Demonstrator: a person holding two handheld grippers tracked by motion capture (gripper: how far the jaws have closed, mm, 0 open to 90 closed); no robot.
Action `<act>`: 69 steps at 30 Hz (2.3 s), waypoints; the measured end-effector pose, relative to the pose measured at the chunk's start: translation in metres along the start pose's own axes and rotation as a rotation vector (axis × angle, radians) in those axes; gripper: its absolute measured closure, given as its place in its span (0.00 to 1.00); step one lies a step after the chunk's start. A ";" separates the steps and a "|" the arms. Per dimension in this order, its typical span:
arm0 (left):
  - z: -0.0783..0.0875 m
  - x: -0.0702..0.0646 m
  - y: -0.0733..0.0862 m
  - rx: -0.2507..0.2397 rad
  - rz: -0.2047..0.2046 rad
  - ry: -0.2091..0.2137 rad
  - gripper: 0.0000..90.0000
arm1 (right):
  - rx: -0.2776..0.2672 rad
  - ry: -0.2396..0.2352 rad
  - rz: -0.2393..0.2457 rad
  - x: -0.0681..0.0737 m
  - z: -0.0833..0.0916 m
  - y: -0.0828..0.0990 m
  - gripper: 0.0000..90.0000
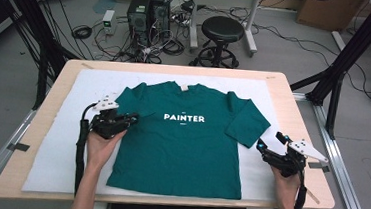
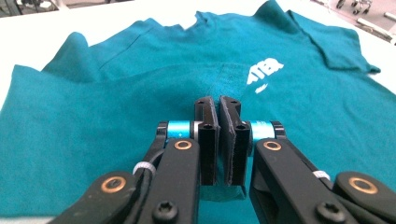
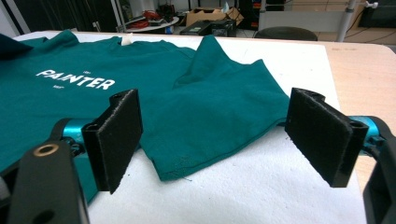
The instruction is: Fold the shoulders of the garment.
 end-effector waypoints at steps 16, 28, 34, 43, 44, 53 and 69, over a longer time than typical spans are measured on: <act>-0.077 -0.071 -0.029 0.023 -0.076 0.106 0.95 | 0.013 0.005 0.010 0.001 -0.001 0.000 0.22; -0.122 -0.121 -0.032 0.074 -0.147 0.192 0.95 | 0.014 0.004 0.010 0.001 -0.001 0.000 0.22; -0.133 -0.131 -0.031 0.090 -0.152 0.211 0.95 | 0.014 0.003 0.009 0.001 -0.001 0.000 0.22; -0.140 -0.143 -0.034 0.075 -0.137 0.245 0.95 | 0.015 0.004 0.010 0.001 -0.001 0.000 0.22; -0.140 -0.145 -0.033 0.089 -0.143 0.255 0.95 | 0.015 0.005 0.010 0.001 -0.001 0.000 0.22; -0.144 -0.152 -0.030 0.116 -0.149 0.276 0.95 | 0.017 0.008 0.015 0.001 -0.002 0.000 0.22; -0.114 -0.134 -0.038 0.076 -0.119 0.238 0.37 | 0.010 0.012 0.013 0.001 -0.001 0.000 0.22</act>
Point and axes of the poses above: each handheld gripper's, and its own axes: z roughly backward along the jaws, y roughly out of its underside, x roughly to its left, the point moved 3 cm from there along -z, roughly forward along the jaws, and after that the axes turned 5 degrees about -z, right-handed, at the moved point
